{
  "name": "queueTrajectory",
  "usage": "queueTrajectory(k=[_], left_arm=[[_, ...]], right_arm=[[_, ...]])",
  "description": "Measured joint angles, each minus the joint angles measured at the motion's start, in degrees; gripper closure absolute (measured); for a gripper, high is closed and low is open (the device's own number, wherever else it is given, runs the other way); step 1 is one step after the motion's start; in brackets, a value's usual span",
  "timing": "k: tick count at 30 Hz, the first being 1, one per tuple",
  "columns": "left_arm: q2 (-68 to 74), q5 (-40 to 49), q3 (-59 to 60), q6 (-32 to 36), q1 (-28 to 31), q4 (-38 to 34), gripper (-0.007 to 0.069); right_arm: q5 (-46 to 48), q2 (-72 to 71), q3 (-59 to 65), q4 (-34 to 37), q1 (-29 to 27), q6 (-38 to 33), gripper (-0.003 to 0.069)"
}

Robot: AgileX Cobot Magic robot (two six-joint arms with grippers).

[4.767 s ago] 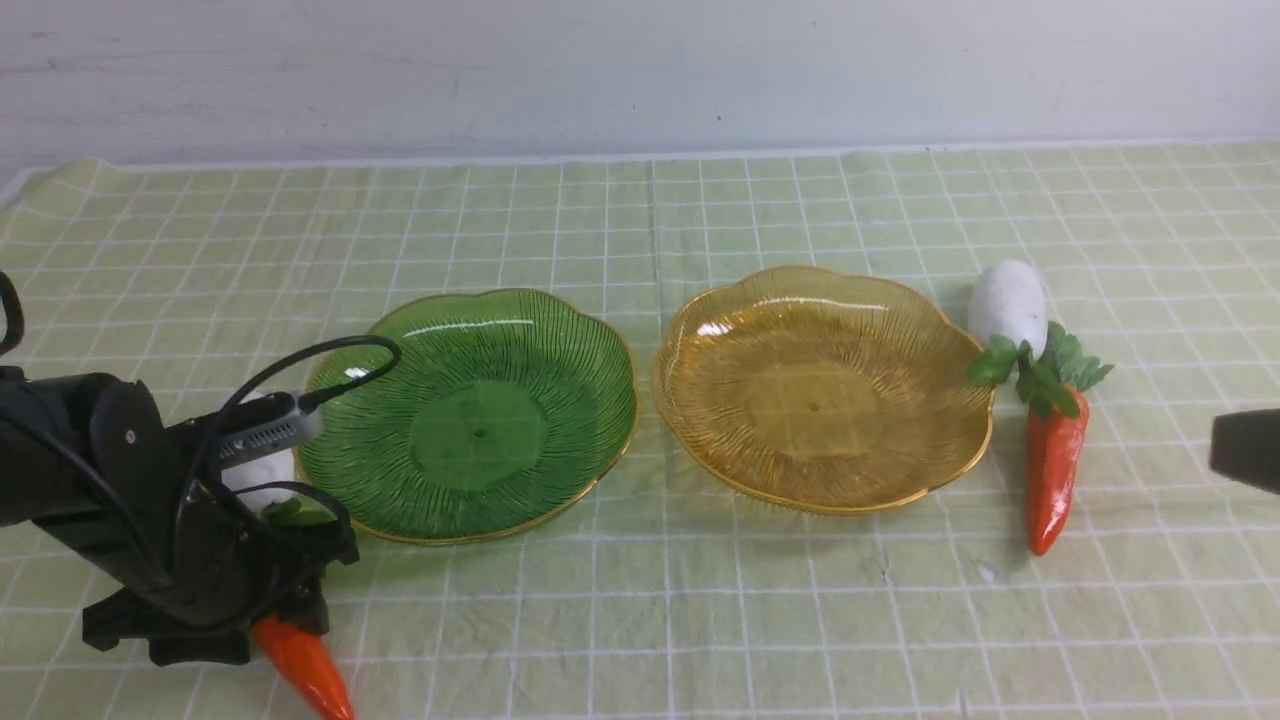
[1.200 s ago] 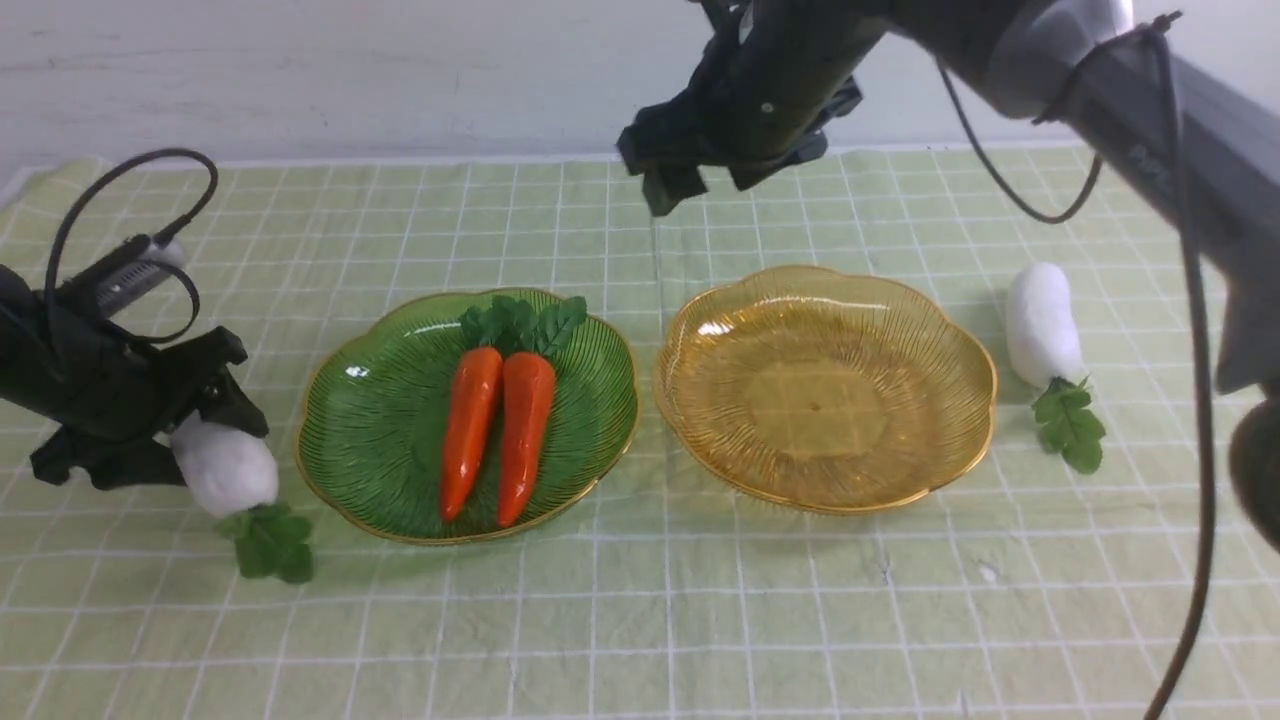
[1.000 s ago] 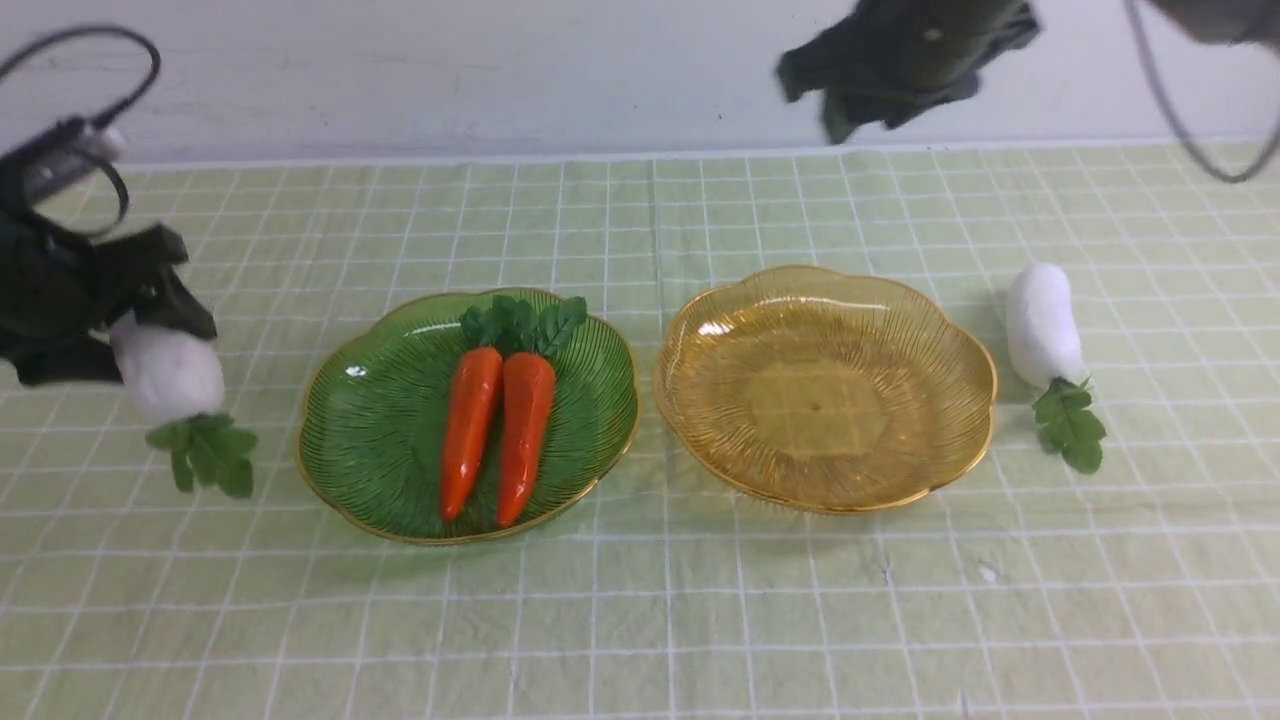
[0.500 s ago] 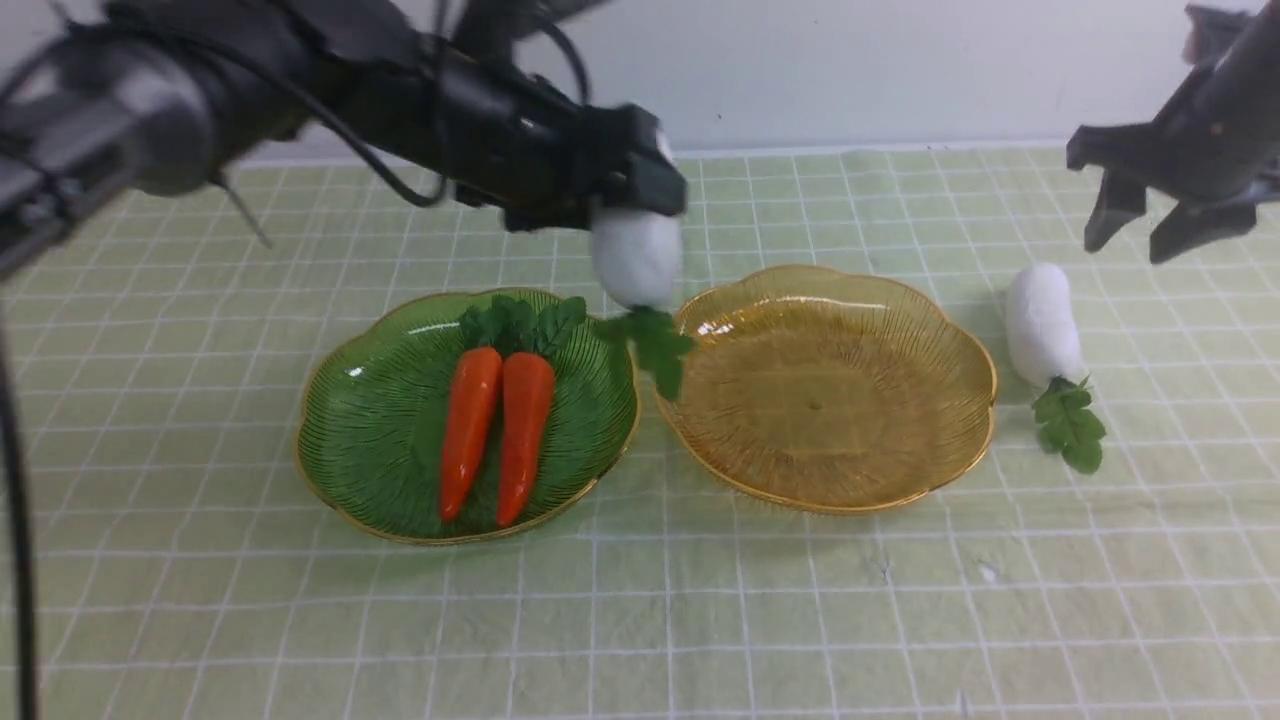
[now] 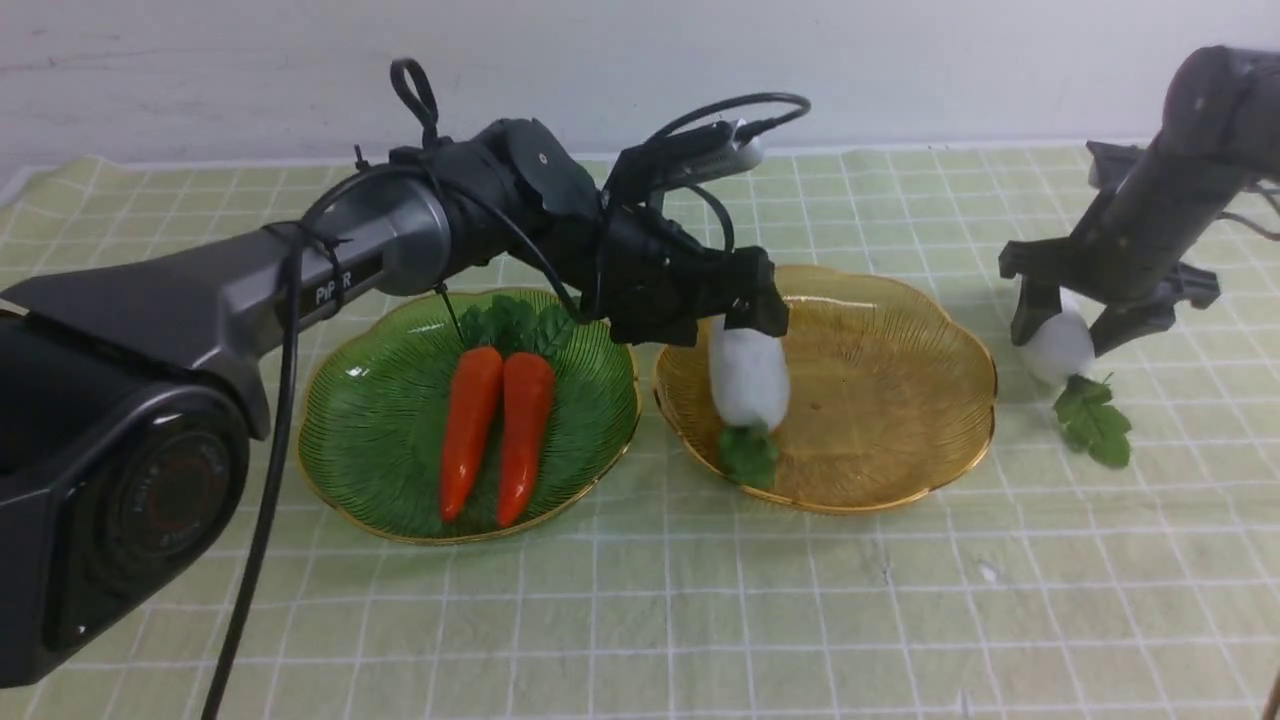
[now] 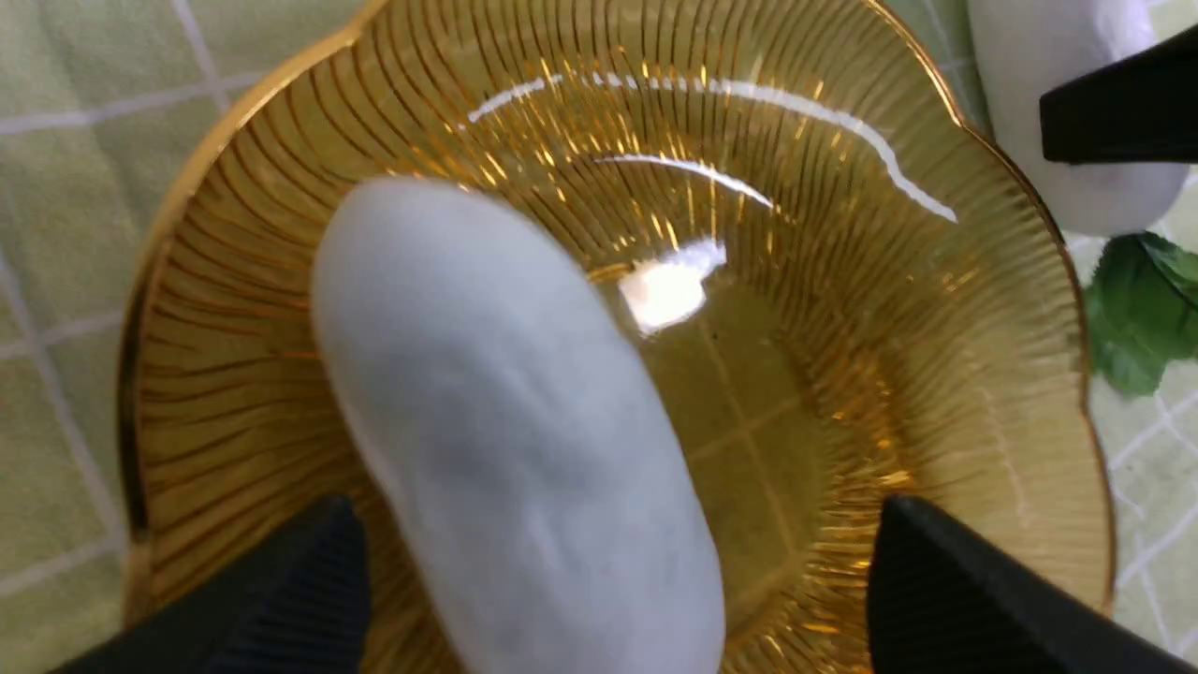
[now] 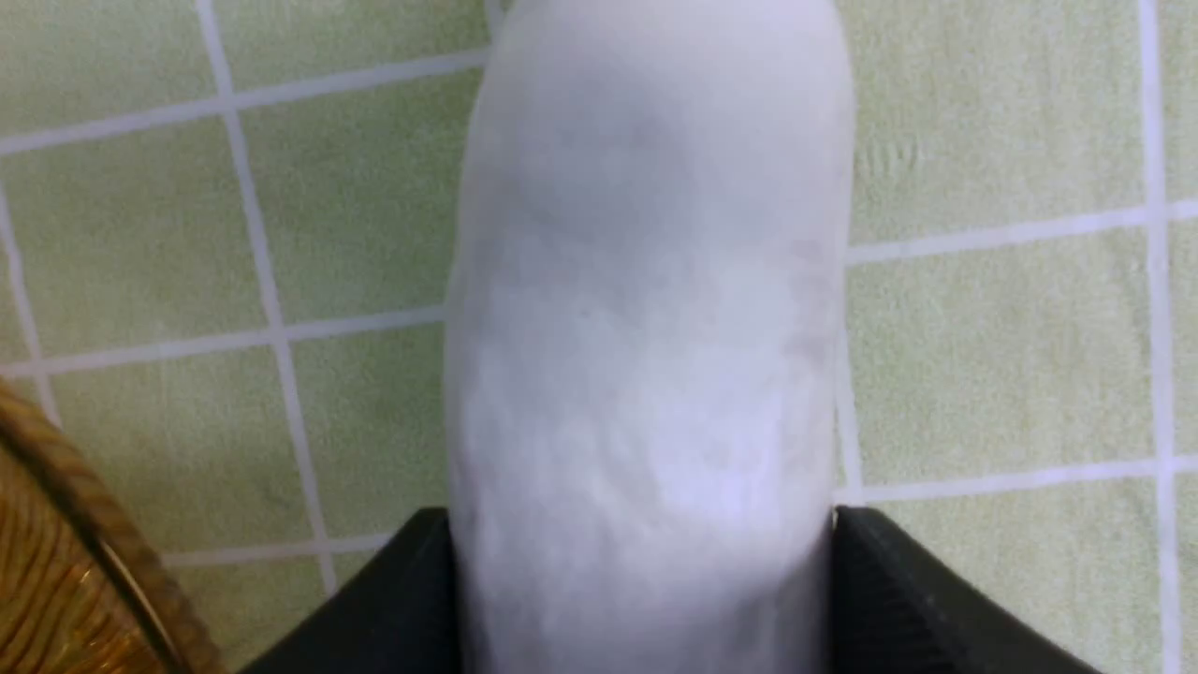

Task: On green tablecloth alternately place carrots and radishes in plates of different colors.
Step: 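Pick up the white radish and place it on the plate, then place the white radish on the plate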

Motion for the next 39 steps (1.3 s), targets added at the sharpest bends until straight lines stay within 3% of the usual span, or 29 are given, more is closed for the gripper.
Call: queueTrajectory(k=[3,6,8,11,12,13,21,27,31,36,37,39], left_arm=[[-0.63,4.12,-3.18,-2.71,1.1,0.21,-0.0056],[-2.1,9.42,-7.08,-5.67,2.8,2.31,0.0004],[-3.46,13.3,-9.96,-7.09,3.96,4.29,0.0109],[-7.67,21.86,-15.48,-8.45,6.77,10.22,0.0465],[-9.81,25.07,-16.72,-8.45,7.54,12.28,0.0552],[-11.47,26.67,-17.25,-8.5,8.15,13.84,0.0586],[-23.66,29.14,-13.29,-8.78,11.21,24.09,0.0632],[-41.73,29.67,3.54,-9.08,11.47,29.25,0.0632],[-52.73,29.47,16.49,-9.12,11.47,30.11,0.0632],[-65.23,24.77,30.02,-9.12,11.47,30.23,0.0632],[-67.45,23.66,33.1,-9.12,11.47,30.23,0.0632],[-74.38,19.94,40.9,-9.44,11.47,30.23,0.0632]], right_arm=[[2.37,-1.75,-0.97,-0.5,-0.29,1.65,0.0212],[3.66,-5.68,-1.68,-0.42,-0.42,2.0,0.0212],[3.87,-9.96,-1.88,0.93,-0.16,1.93,0.0212],[4.17,-16.39,-2.71,3.78,2.4,0.7,0.0212],[4.17,-17.19,-2.8,4.71,3.64,0.09,0.0212],[4.17,-17.39,-2.8,5.1,4.73,-0.39,0.0212],[4.65,-9.68,-1.39,5.78,13.15,-1.83,0.0212],[4.59,-6.87,-0.65,5.73,14.72,-0.1,0.0095],[4.54,-11.07,0.48,5.15,14.79,-0.28,0.0078],[4.34,-25.55,8.39,4.63,14.79,-1.43,0.0155],[4.34,-29.19,10.06,4.63,14.79,-1.55,0.0185],[4.34,-43.06,18.88,4.13,14.79,-2.07,0.0309]])
